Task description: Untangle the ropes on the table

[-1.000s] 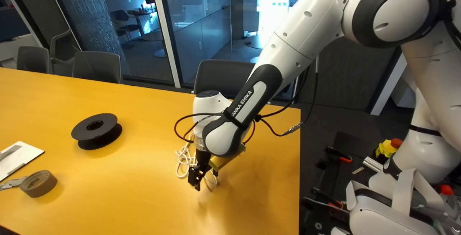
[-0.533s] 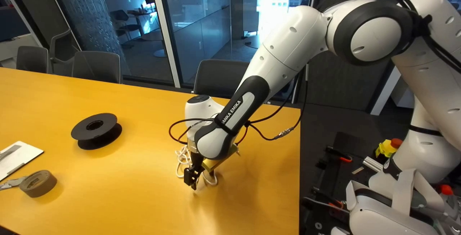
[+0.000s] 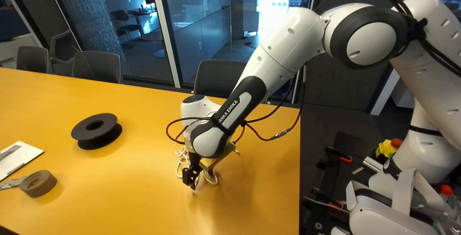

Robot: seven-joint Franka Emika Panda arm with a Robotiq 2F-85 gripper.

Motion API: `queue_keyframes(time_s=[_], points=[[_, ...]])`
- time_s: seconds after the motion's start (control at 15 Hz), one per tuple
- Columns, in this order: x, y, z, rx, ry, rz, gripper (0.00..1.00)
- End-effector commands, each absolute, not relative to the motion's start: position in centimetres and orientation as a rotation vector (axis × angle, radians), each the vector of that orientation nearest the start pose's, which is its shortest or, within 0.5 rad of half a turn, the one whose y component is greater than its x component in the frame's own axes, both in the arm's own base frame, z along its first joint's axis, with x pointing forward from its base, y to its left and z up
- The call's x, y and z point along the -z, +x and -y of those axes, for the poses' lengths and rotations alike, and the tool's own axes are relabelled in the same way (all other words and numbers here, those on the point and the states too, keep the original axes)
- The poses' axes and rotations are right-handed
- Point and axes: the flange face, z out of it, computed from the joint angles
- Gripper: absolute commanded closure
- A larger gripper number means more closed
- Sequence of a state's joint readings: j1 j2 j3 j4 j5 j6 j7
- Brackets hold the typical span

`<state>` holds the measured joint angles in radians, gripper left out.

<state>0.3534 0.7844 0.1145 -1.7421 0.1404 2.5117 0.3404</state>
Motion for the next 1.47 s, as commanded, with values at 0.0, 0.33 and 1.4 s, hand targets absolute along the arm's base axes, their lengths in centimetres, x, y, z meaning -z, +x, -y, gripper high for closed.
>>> queue_keyframes(time_s=[0.0, 0.33, 1.4], points=[[-13.2, 59.6, -29.6, -0.119, -3.023, 0.001, 0.25], [-13.3, 59.7, -29.4, -0.139, -3.041, 0.048, 0.58], [-18.2, 60.1, -27.1, -0.076, -3.104, 0.015, 0.97]])
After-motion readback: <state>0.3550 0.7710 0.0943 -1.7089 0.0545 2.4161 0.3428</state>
